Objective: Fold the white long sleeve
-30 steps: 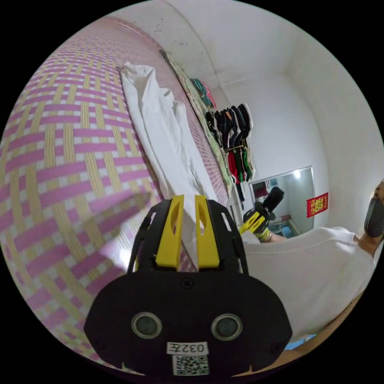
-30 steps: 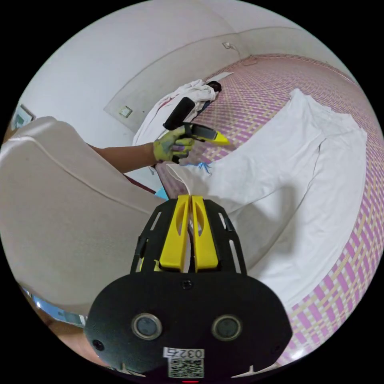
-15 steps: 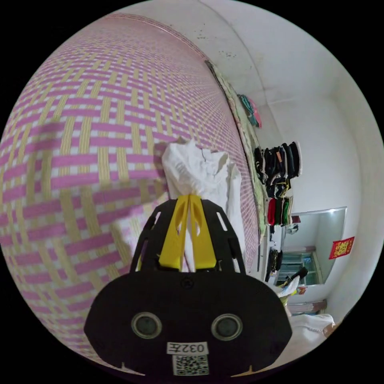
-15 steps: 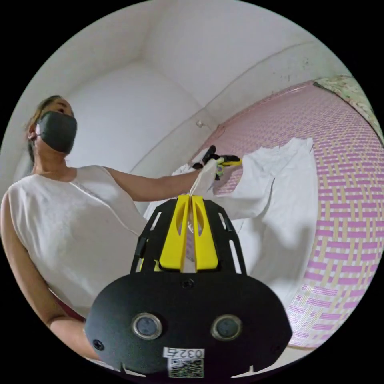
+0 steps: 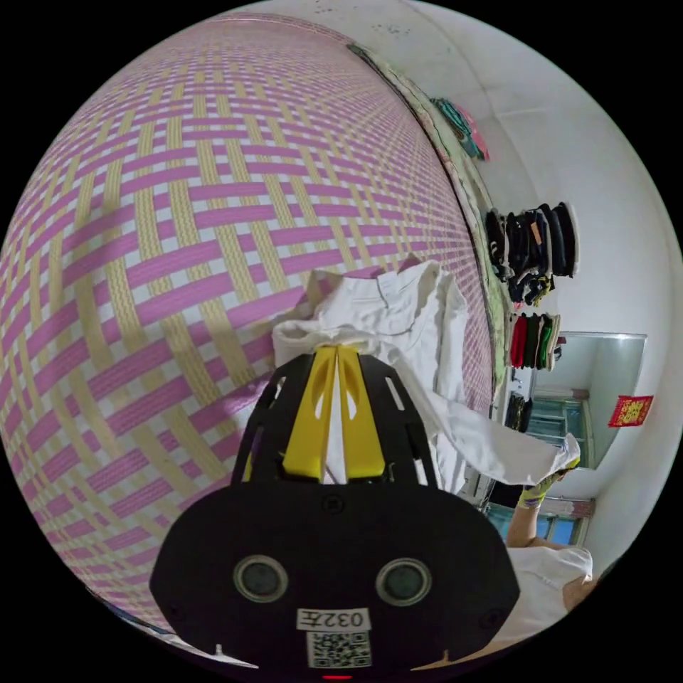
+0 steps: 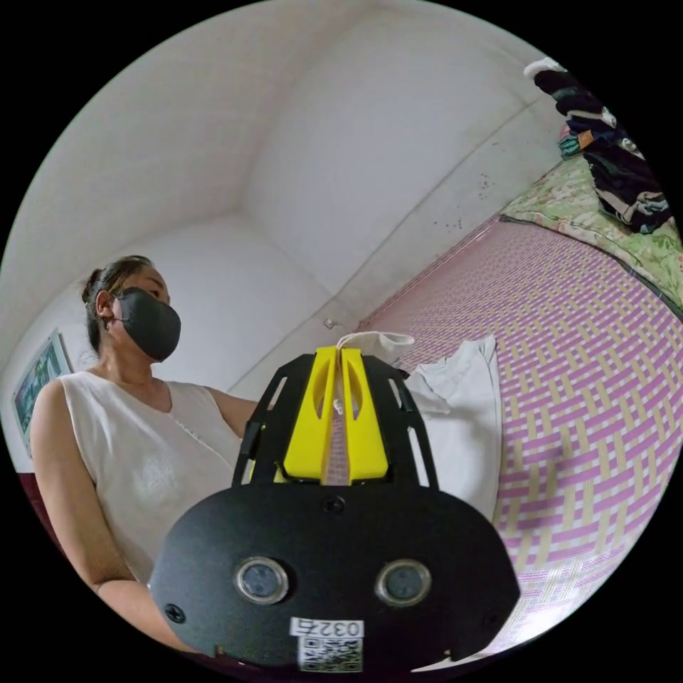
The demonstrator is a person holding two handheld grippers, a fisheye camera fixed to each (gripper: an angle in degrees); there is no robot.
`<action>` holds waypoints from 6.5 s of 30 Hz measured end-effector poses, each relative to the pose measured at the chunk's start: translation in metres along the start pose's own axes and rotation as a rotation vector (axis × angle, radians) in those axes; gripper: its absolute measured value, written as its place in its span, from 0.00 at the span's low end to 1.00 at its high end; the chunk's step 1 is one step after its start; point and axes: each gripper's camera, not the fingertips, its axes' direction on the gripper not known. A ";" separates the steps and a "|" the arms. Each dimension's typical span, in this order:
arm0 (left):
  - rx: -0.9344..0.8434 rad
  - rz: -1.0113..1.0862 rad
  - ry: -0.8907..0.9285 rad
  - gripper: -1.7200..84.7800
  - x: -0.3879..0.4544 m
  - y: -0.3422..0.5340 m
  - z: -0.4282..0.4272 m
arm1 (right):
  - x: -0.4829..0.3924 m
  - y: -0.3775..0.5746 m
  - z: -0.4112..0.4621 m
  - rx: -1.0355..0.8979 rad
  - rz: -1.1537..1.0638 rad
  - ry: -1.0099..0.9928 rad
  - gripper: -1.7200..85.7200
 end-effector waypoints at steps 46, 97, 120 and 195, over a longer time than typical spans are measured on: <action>-0.014 -0.105 0.323 0.01 -0.034 0.072 -0.014 | -0.091 0.144 0.128 -0.745 0.017 -0.162 0.01; 0.184 -0.133 -0.215 0.04 0.296 0.477 0.134 | -0.025 0.258 0.271 -1.358 0.170 -0.142 0.07; 0.366 -0.332 0.197 0.06 0.181 0.563 0.079 | -0.032 0.261 0.247 -1.275 0.265 -0.044 0.10; 0.091 -0.163 0.298 0.04 0.116 0.471 0.050 | 0.134 0.209 0.033 -1.023 0.510 0.023 0.08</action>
